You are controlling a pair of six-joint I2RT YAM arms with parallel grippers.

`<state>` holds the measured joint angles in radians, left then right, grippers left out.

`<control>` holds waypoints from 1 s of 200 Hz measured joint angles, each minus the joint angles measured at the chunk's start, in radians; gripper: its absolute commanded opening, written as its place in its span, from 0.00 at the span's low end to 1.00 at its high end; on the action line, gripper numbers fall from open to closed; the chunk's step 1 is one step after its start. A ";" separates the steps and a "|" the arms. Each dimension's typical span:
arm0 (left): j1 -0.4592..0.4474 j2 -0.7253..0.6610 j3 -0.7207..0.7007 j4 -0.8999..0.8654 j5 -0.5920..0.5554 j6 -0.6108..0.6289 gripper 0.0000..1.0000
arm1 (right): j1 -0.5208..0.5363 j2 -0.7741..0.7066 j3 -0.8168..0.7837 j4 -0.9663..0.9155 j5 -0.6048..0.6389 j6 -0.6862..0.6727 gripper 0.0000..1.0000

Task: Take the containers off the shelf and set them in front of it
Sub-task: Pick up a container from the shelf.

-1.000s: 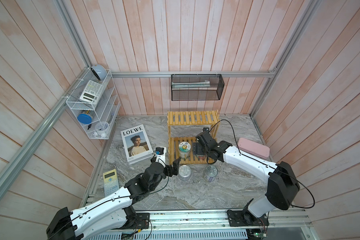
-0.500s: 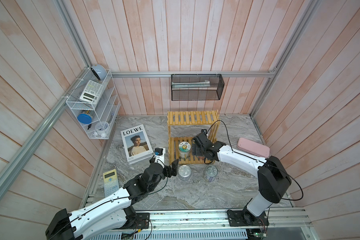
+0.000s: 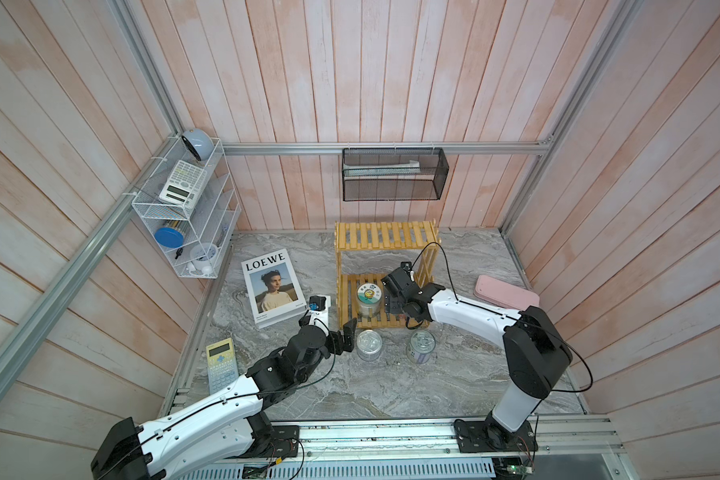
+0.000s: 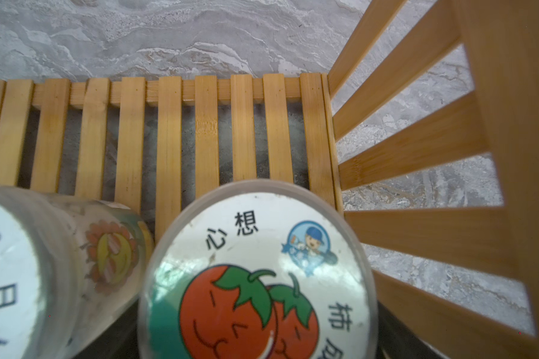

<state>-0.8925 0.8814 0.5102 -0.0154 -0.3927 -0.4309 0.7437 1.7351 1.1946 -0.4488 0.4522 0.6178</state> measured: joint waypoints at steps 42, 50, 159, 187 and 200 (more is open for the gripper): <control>0.000 0.007 0.000 0.000 0.000 0.000 1.00 | 0.000 -0.006 0.000 -0.008 -0.001 0.000 0.71; 0.000 0.010 0.000 0.000 0.000 0.000 1.00 | 0.000 -0.010 0.000 -0.015 -0.001 0.000 0.70; 0.000 0.035 0.000 0.005 0.000 0.000 1.00 | 0.004 -0.212 -0.025 -0.038 -0.049 -0.028 0.61; 0.000 0.042 0.000 0.007 0.000 0.001 1.00 | 0.020 -0.255 -0.026 -0.044 -0.055 -0.042 0.60; 0.000 0.046 0.000 0.008 0.000 0.001 1.00 | 0.034 -0.277 -0.026 -0.054 -0.057 -0.047 0.60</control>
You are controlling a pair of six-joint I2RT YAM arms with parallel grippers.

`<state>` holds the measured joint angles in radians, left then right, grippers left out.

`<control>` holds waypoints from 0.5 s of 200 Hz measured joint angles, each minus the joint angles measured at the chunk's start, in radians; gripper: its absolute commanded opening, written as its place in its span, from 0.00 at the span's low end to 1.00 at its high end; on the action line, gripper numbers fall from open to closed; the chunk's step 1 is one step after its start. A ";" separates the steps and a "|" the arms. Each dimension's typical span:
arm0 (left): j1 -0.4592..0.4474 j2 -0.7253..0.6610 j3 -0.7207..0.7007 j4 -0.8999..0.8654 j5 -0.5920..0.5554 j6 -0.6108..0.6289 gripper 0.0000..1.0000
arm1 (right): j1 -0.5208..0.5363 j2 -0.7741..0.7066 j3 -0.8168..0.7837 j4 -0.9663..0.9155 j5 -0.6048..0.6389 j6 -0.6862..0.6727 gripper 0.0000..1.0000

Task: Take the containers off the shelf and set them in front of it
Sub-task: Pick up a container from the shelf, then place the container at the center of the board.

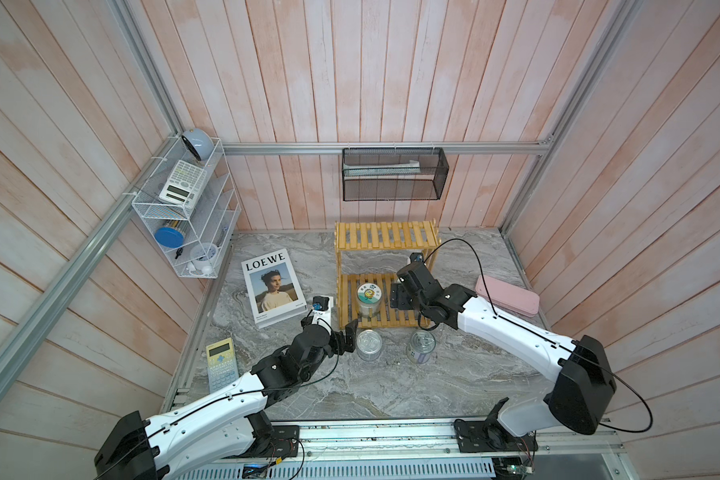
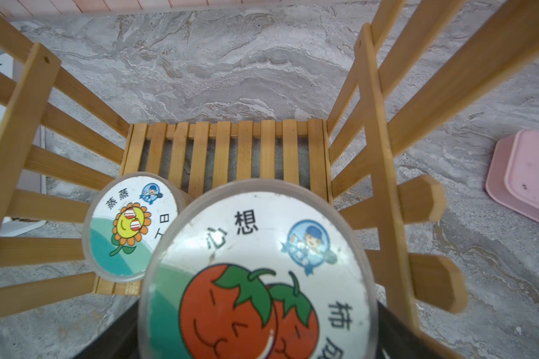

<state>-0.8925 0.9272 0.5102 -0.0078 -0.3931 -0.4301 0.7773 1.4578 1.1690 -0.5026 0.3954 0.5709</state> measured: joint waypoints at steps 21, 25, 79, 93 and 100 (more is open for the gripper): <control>0.000 0.006 0.000 0.000 0.000 0.000 1.00 | 0.029 -0.043 0.000 -0.030 0.000 -0.013 0.59; 0.000 0.008 0.000 0.001 0.000 0.000 1.00 | 0.034 -0.054 0.000 -0.037 0.000 -0.015 0.59; 0.000 0.041 0.000 0.009 0.000 0.004 1.00 | 0.109 -0.229 -0.038 -0.111 0.000 -0.039 0.56; 0.000 0.050 0.000 0.014 0.000 0.005 1.00 | 0.137 -0.276 -0.061 -0.127 -0.001 -0.043 0.57; 0.001 0.053 0.001 0.015 0.000 0.007 1.00 | 0.152 -0.298 -0.076 -0.135 -0.001 -0.044 0.57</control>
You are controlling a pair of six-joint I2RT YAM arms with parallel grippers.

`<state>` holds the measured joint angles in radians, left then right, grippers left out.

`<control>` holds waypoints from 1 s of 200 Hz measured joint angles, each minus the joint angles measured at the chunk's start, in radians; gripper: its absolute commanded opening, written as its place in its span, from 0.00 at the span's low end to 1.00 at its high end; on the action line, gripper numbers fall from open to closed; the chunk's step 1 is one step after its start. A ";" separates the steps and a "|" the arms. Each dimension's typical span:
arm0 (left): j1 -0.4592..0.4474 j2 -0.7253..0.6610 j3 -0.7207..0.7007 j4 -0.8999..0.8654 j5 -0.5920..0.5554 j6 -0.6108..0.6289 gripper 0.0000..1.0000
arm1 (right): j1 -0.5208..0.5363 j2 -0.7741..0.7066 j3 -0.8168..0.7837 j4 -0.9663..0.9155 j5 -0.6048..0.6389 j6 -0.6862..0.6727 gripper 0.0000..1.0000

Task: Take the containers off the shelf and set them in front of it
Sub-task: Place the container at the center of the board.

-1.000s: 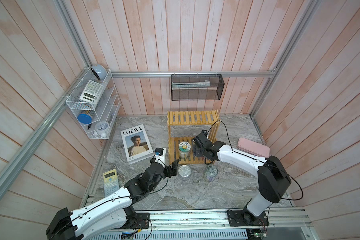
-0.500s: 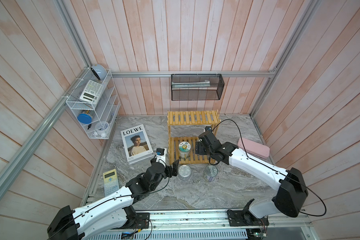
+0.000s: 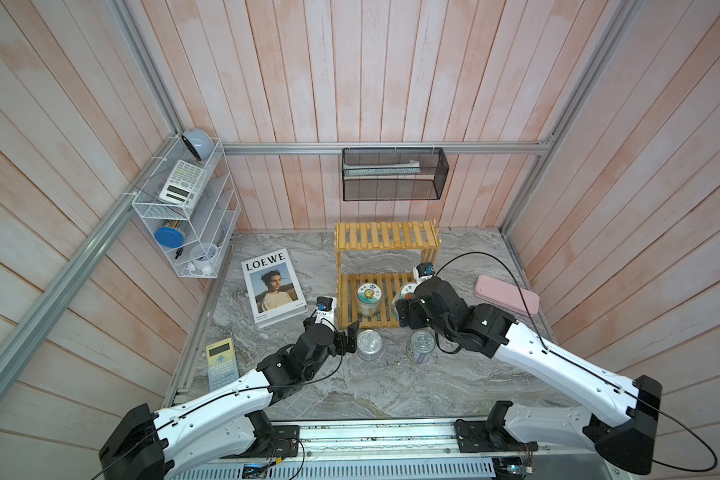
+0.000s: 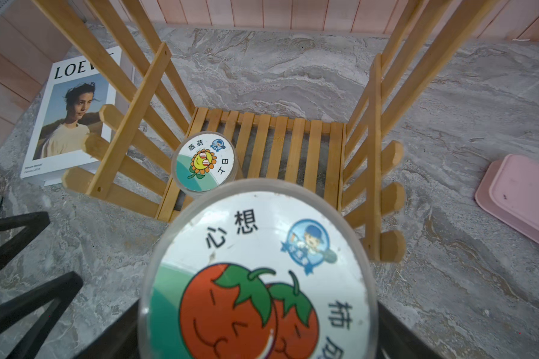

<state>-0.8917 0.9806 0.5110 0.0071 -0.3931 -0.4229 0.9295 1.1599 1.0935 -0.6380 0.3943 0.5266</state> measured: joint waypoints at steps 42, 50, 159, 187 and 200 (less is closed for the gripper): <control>0.001 0.016 0.009 0.003 0.000 0.009 1.00 | 0.124 -0.122 -0.083 -0.075 0.016 0.008 0.57; 0.001 0.018 0.010 0.004 0.000 0.011 1.00 | 0.156 -0.143 -0.095 -0.095 0.024 0.016 0.57; 0.002 0.014 0.023 -0.002 -0.001 0.015 1.00 | 0.498 -0.237 -0.327 -0.211 0.188 0.215 0.58; 0.002 -0.008 0.024 -0.021 -0.005 0.015 1.00 | 0.553 -0.240 -0.369 -0.215 0.219 0.267 0.58; 0.002 -0.015 0.025 -0.024 -0.007 0.015 1.00 | 0.568 -0.240 -0.390 -0.212 0.227 0.289 0.58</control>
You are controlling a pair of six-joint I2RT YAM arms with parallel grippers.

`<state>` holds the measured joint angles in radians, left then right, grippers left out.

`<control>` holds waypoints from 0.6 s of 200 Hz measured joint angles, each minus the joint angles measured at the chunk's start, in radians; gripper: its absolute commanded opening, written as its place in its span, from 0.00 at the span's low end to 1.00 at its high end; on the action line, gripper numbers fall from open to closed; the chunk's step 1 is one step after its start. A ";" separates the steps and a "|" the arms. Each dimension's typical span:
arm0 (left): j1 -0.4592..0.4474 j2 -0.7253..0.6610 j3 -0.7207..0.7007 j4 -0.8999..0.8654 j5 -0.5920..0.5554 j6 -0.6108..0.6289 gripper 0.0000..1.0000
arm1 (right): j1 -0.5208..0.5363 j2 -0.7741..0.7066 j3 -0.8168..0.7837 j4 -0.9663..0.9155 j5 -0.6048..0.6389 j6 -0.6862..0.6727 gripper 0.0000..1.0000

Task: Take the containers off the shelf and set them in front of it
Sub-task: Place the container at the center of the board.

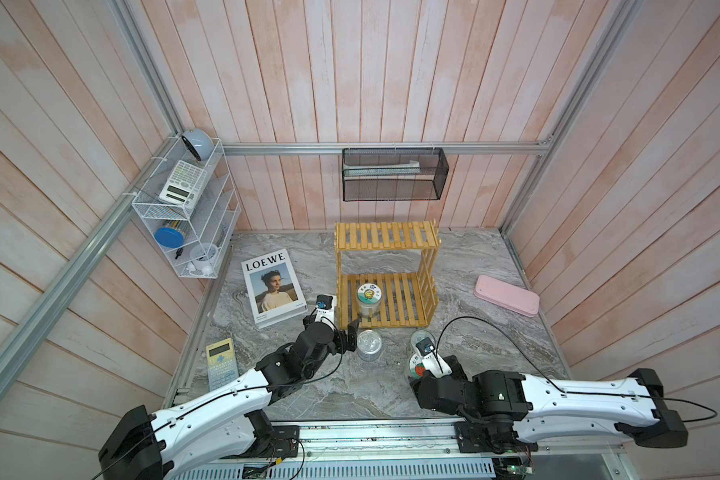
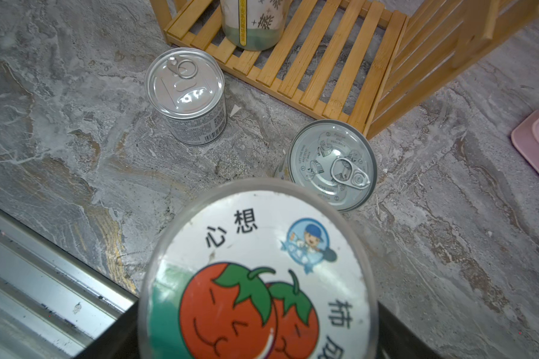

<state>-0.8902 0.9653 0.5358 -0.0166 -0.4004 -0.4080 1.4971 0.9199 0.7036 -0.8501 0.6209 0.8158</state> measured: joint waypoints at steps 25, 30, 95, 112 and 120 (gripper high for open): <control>0.000 -0.005 0.005 -0.009 0.000 0.000 1.00 | 0.015 0.001 -0.047 0.011 0.007 0.038 0.58; 0.000 -0.005 0.005 -0.011 0.000 0.000 1.00 | 0.016 0.001 -0.058 0.014 0.007 0.046 0.58; 0.000 -0.005 0.005 -0.022 0.008 -0.008 1.00 | 0.019 -0.010 -0.167 0.083 0.011 0.086 0.59; 0.000 -0.005 0.005 -0.023 0.008 -0.008 1.00 | 0.019 -0.014 -0.190 0.108 0.011 0.097 0.61; 0.000 -0.006 0.005 -0.023 0.008 -0.008 1.00 | 0.019 -0.018 -0.203 0.122 0.011 0.101 0.61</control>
<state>-0.8902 0.9588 0.5407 -0.0399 -0.3923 -0.4164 1.5162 0.9024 0.5011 -0.7280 0.6319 0.9169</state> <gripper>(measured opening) 0.998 0.890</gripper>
